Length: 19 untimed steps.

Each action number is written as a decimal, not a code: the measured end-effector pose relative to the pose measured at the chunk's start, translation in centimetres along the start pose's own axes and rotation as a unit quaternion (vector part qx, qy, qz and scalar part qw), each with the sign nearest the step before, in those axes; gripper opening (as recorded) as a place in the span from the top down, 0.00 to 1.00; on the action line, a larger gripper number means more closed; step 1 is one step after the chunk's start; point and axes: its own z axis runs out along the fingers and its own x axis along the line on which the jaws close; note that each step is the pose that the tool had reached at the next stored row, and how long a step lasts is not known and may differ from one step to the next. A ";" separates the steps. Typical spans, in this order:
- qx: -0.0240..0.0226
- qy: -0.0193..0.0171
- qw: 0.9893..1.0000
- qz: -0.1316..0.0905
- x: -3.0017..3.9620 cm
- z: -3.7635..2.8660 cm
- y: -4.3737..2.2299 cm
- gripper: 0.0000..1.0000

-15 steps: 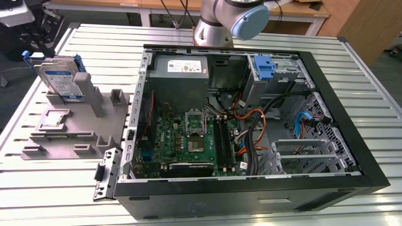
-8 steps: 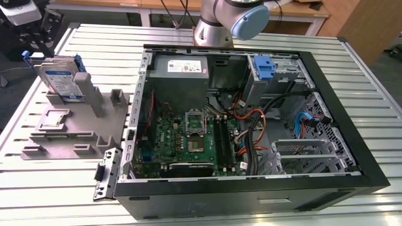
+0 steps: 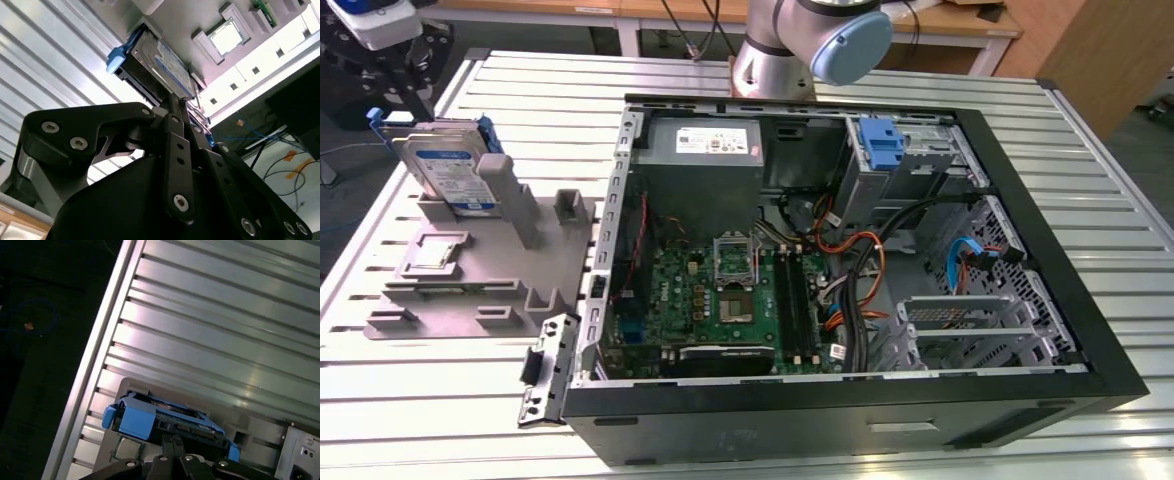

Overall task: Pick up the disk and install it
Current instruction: 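Pick up the disk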

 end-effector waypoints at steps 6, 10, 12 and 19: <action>-0.001 0.002 0.999 -0.050 0.00 0.00 0.00 0.89; -0.002 0.004 0.997 -0.083 0.00 0.00 0.00 0.89; -0.003 0.005 0.995 -0.101 0.00 0.00 0.00 0.89; -0.004 0.007 0.987 -0.159 0.00 0.01 0.00 0.89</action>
